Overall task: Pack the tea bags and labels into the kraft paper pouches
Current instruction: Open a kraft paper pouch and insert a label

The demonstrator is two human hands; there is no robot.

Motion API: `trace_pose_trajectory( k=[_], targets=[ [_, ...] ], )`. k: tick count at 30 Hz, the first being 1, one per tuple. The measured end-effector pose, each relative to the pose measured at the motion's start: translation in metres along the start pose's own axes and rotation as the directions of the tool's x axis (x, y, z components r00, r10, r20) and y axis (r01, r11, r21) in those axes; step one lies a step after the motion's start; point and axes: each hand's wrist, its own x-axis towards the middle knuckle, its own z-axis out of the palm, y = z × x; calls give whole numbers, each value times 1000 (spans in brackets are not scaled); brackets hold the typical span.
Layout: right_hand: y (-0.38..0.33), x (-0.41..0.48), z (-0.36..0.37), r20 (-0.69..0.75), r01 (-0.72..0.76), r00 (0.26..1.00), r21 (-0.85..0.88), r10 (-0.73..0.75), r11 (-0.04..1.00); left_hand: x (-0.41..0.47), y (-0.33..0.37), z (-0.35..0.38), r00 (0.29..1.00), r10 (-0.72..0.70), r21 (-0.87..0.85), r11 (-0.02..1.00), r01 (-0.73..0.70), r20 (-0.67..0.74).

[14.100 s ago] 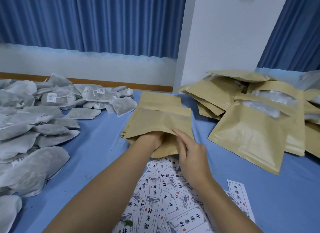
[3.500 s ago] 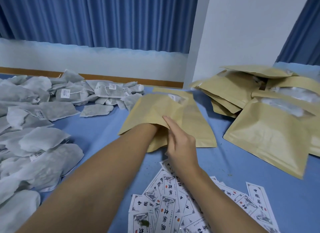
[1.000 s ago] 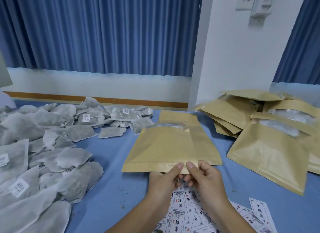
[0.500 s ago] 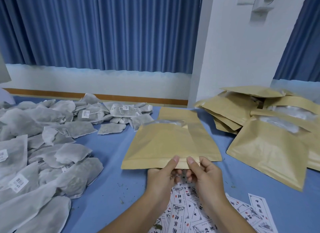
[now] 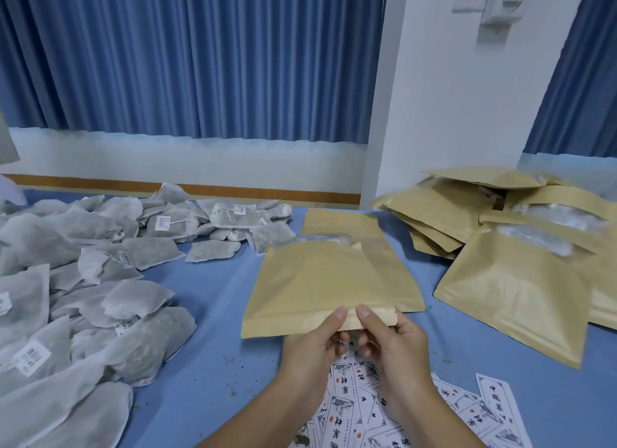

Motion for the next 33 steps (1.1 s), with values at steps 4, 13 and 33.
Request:
trace_pose_trajectory(
  k=[4, 13, 33],
  targets=[
    [2, -1, 1, 17, -57, 998, 30, 56, 998, -2, -1, 0, 999, 0, 17, 1000, -1, 35],
    [-4, -7, 5, 40, -98, 994, -1, 98, 995, 1, -2, -1, 1000, 5, 34, 999, -5, 18],
    [-6, -10, 8, -14, -146, 989, -77, 145, 986, 4, -1, -6, 997, 43, 141, 989, -34, -64]
  ],
)
